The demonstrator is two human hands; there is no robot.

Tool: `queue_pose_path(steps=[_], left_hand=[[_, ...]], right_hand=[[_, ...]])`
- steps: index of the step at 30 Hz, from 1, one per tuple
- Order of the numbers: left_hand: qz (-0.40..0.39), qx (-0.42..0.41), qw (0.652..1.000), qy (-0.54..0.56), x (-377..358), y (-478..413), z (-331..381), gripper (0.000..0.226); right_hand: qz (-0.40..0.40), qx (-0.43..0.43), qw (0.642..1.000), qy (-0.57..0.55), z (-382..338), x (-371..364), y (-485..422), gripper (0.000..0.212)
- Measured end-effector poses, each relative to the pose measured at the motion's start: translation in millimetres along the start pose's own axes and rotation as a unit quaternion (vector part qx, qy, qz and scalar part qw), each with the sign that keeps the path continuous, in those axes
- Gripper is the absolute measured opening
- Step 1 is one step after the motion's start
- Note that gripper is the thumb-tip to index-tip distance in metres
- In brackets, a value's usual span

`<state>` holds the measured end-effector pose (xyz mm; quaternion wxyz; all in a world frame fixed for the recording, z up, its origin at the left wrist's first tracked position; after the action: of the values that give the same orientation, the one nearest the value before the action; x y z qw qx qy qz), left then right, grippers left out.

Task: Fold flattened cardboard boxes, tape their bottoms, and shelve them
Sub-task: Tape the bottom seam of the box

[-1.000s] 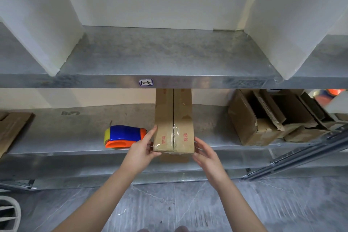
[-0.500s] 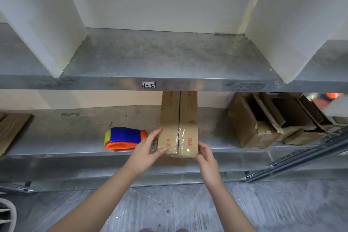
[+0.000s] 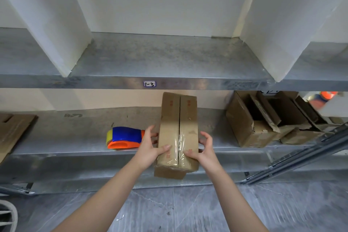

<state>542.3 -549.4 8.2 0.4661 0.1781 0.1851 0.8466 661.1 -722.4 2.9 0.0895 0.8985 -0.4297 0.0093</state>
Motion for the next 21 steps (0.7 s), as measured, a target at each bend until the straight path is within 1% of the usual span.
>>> queue_pose_path(steps=[2,4,6,8,10,12,13,15,18,19,21], left_hand=[[-0.012,0.004,1.000,-0.008,-0.3,8.5,-4.3,0.094],[-0.032,0.007,0.999,-0.013,-3.7,20.0,-8.5,0.085],[-0.052,0.004,0.999,0.011,-10.3,33.6,-11.2,0.072],[-0.040,0.016,0.998,0.042,-13.2,45.8,-15.4,0.067],[-0.023,0.023,0.998,0.056,-14.1,55.4,-14.7,0.078],[-0.020,0.011,0.999,0.039,-14.3,62.7,-7.2,0.083],[-0.024,-0.003,0.999,0.037,-14.2,64.4,-2.0,0.083],[-0.038,-0.015,0.998,0.051,-15.1,69.6,12.1,0.077],[-0.039,-0.035,0.997,0.063,-16.8,81.1,37.9,0.064],[-0.030,-0.041,0.997,0.061,-15.6,84.0,45.3,0.066],[-0.027,-0.051,0.997,0.054,-15.2,92.3,60.0,0.078]], right_hand=[[-0.004,-0.001,1.000,0.002,0.1,2.1,9.6,0.091],[-0.002,-0.002,1.000,-0.017,1.4,2.3,23.3,0.079],[0.012,-0.003,0.999,-0.038,0.9,3.4,40.6,0.066],[0.041,0.002,0.998,-0.045,-1.0,8.2,55.6,0.058],[0.059,0.011,0.997,-0.038,-8.3,14.6,65.0,0.058],[0.044,0.027,0.999,-0.014,-21.3,18.6,69.0,0.059],[0.035,0.037,0.999,-0.005,-28.7,20.2,70.1,0.056],[0.030,0.049,0.998,-0.016,-42.0,23.0,73.5,0.052],[0.041,0.064,0.996,-0.043,-57.0,28.0,80.9,0.058],[0.045,0.069,0.996,-0.047,-63.4,29.3,83.0,0.055],[0.049,0.066,0.995,-0.050,-78.8,30.4,85.3,0.043]])
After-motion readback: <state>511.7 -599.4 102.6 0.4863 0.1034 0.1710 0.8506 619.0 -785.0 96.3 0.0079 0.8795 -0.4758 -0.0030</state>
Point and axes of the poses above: each hand's wrist, its own y-axis away from the middle knuckle, its own x-axis out of the back of the hand, z = x × y, the point moved 5 cm from there along -y, towards the middle knuckle, and after that the axes turned 12 degrees about x, right-handed, at the moved point
